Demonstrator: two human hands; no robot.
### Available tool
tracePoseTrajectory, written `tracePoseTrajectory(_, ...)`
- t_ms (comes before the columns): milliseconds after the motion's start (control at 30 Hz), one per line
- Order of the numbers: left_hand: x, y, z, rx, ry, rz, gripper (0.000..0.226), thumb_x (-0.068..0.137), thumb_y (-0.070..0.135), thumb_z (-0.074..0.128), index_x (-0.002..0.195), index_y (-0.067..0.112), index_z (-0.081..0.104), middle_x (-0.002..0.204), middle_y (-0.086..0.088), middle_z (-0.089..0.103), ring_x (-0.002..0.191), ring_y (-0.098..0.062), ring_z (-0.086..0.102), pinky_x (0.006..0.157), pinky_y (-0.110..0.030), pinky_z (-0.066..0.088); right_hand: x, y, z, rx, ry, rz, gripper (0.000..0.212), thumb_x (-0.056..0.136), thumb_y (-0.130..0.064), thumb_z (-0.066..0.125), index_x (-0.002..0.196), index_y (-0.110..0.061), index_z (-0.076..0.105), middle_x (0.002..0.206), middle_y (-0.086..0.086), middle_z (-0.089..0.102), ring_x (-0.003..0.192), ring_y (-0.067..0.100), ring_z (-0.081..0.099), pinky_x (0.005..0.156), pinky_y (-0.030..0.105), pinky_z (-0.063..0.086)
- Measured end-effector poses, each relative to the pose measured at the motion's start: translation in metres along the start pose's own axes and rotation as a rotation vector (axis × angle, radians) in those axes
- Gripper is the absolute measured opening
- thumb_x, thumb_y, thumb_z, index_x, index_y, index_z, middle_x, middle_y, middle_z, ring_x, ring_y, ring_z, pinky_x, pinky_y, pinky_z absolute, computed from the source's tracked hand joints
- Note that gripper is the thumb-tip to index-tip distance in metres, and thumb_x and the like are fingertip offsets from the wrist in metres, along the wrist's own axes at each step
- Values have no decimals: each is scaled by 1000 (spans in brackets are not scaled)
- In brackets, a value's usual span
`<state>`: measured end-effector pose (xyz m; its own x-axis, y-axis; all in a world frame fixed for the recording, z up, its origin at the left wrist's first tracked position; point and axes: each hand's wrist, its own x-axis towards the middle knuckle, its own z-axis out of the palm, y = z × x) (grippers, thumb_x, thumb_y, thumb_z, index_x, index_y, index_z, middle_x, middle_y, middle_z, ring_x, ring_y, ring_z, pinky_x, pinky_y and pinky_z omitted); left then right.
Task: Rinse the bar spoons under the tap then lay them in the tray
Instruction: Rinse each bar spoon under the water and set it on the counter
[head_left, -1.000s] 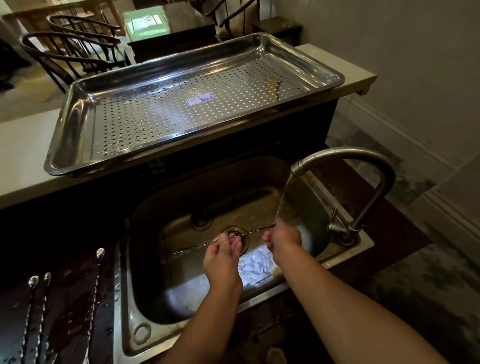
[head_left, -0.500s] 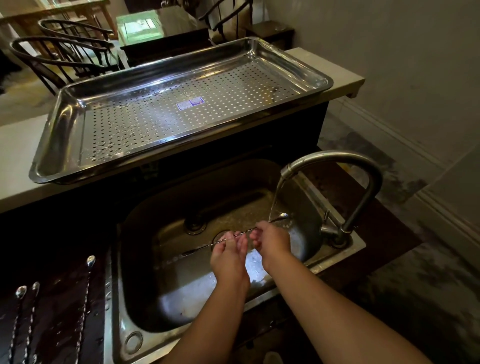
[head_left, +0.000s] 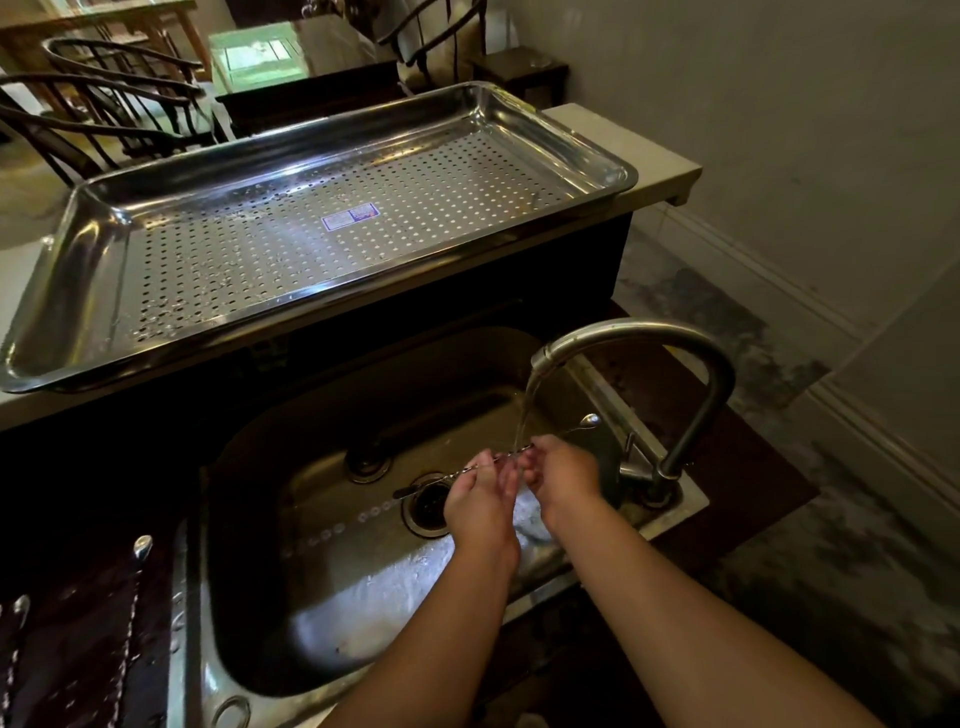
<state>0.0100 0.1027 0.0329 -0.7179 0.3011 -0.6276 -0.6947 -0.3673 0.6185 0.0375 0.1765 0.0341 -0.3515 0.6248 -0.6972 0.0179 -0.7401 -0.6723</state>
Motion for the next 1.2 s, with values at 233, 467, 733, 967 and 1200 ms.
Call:
tracePoseTrajectory(233, -1, -20, 22, 102, -79, -103, 16, 91, 16, 61, 92, 1, 67, 77, -10, 72, 67, -14, 67, 69, -25, 55, -3, -16, -12, -19, 25, -104, 8, 89, -8, 57, 85, -12, 63, 56, 4, 60, 48, 13, 54, 51, 26, 46)
tracePoseTrajectory(467, -7, -25, 38, 47, -146, -189, 11, 89, 11, 62, 95, 2, 67, 70, -8, 74, 62, -15, 71, 53, -23, 56, -1, -24, -19, 112, 95, -183, 20, 91, -5, 56, 108, -15, 60, 71, 8, 64, 59, 15, 61, 62, 30, 53)
tracePoseTrajectory(733, -5, -22, 46, 82, -118, -156, 9, 91, 11, 60, 94, 3, 62, 84, -11, 68, 78, -18, 66, 76, -26, 56, 3, -42, -21, 172, 212, -269, 17, 91, -1, 52, 104, -6, 62, 71, 5, 59, 57, 11, 55, 48, 21, 47)
tracePoseTrajectory(967, -2, -18, 39, 56, -88, -118, 28, 97, 28, 50, 89, 5, 63, 73, -8, 66, 68, -16, 64, 68, -25, 56, 6, -40, -18, 160, 269, -342, 28, 90, -1, 52, 115, -6, 62, 67, 2, 58, 57, 9, 55, 53, 20, 46)
tracePoseTrajectory(1200, 2, -13, 25, -15, -50, -186, 50, 96, 49, 39, 97, 3, 59, 90, -11, 69, 83, -21, 68, 69, -26, 54, 5, -34, -18, 202, 267, -349, 27, 90, 2, 51, 115, -4, 59, 69, 3, 57, 55, 10, 54, 43, 13, 46)
